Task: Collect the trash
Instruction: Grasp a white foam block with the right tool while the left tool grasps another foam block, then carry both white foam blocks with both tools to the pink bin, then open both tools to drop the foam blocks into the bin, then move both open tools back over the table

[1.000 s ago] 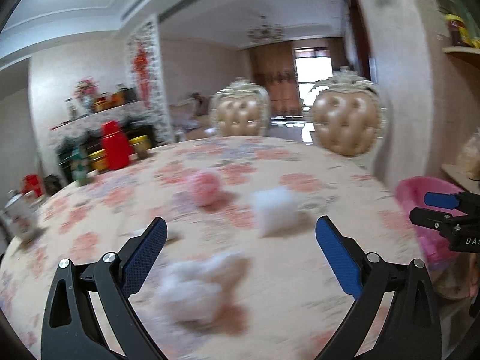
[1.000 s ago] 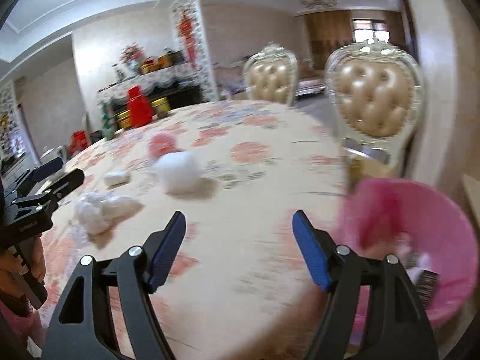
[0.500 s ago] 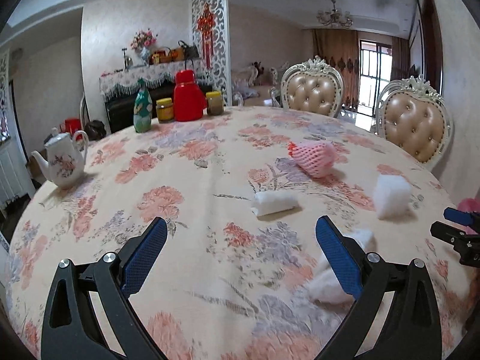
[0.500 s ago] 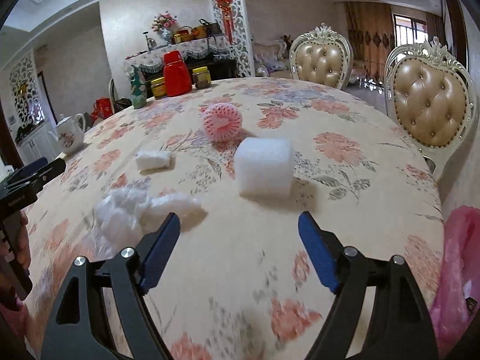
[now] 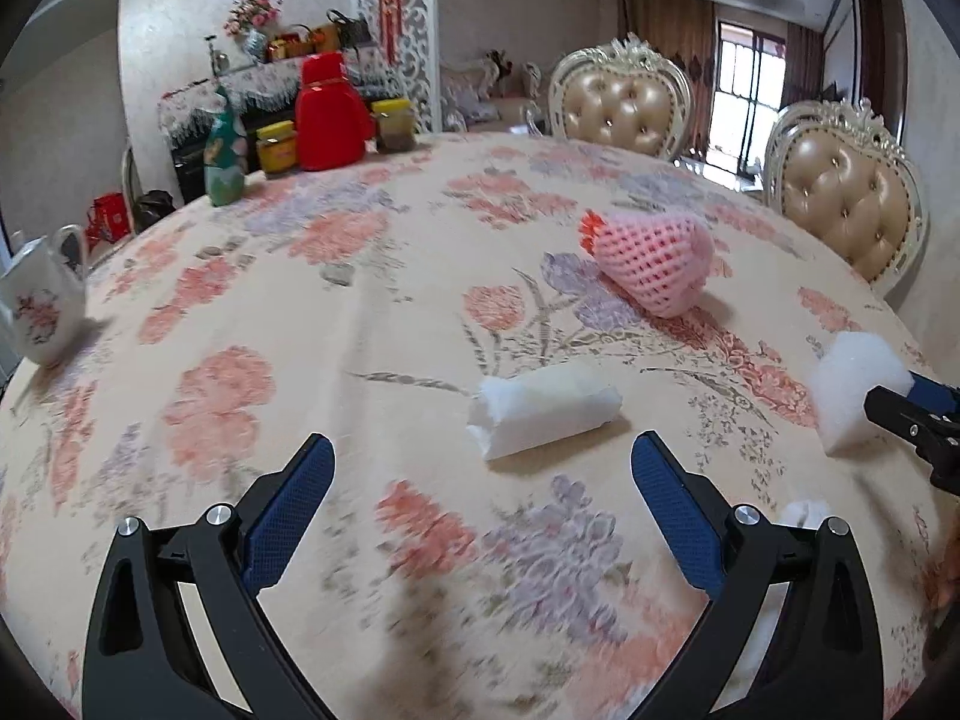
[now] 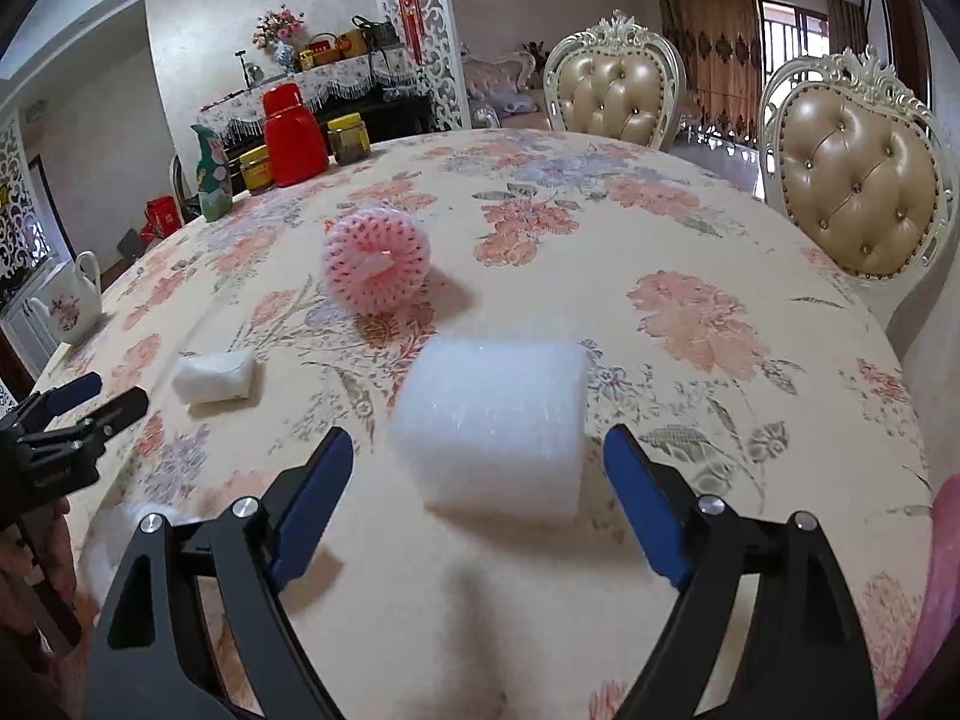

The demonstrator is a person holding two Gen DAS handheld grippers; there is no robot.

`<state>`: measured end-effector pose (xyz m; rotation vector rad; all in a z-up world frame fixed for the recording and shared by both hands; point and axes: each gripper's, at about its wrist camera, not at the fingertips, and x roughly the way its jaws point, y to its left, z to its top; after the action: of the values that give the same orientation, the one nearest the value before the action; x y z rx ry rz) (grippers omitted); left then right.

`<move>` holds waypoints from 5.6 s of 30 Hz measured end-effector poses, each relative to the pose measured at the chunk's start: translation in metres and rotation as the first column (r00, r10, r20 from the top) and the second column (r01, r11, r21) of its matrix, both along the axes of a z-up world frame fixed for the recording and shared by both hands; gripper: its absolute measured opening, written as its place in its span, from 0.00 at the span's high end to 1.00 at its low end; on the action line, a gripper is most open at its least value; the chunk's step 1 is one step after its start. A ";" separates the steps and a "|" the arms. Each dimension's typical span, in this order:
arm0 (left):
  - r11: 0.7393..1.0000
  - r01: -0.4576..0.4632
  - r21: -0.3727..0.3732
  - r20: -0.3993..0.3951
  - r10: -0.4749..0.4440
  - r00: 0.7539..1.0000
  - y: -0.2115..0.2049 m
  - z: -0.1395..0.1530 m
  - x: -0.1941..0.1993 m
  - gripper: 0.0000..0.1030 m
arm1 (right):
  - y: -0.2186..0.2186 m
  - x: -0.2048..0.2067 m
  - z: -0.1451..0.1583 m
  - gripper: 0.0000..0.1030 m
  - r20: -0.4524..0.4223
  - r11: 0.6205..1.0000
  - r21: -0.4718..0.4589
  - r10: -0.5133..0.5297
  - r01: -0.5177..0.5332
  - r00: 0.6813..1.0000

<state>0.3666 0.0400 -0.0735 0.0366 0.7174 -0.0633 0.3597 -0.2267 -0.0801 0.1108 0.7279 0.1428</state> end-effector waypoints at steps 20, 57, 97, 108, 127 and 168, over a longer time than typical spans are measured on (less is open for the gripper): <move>0.973 0.228 0.046 -0.167 -0.217 0.962 -0.042 -0.029 0.063 0.36 | -0.003 0.009 -0.005 0.35 -0.023 0.999 0.038 0.016 -0.015 1.000; 0.997 0.023 -0.078 0.220 -0.005 0.975 -0.004 0.041 -0.199 0.36 | 0.061 -0.160 0.049 0.37 0.152 0.982 -0.021 0.189 -0.188 0.970; 0.938 0.339 -0.073 0.311 -0.301 0.901 -0.151 0.066 -0.213 0.36 | -0.087 -0.232 0.071 0.37 0.277 0.997 -0.017 -0.066 0.074 0.959; 0.841 0.534 -0.087 0.282 -0.493 0.823 -0.253 0.059 -0.194 0.36 | -0.191 -0.256 0.052 0.37 0.246 0.956 0.005 -0.286 0.294 0.926; 0.677 0.724 -0.131 0.230 -0.690 0.686 -0.424 0.056 -0.161 0.35 | -0.311 -0.266 0.014 0.36 0.168 0.897 0.036 -0.440 0.440 0.882; 0.968 0.251 -0.002 0.237 -0.243 0.940 -0.159 0.045 -0.170 0.09 | -0.143 -0.216 0.042 0.19 0.230 0.994 0.031 -0.110 0.105 0.967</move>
<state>0.1965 -0.1187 -0.0283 0.1015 0.4706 -0.3072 0.1434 -0.3695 -0.0376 0.1486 0.4860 0.0571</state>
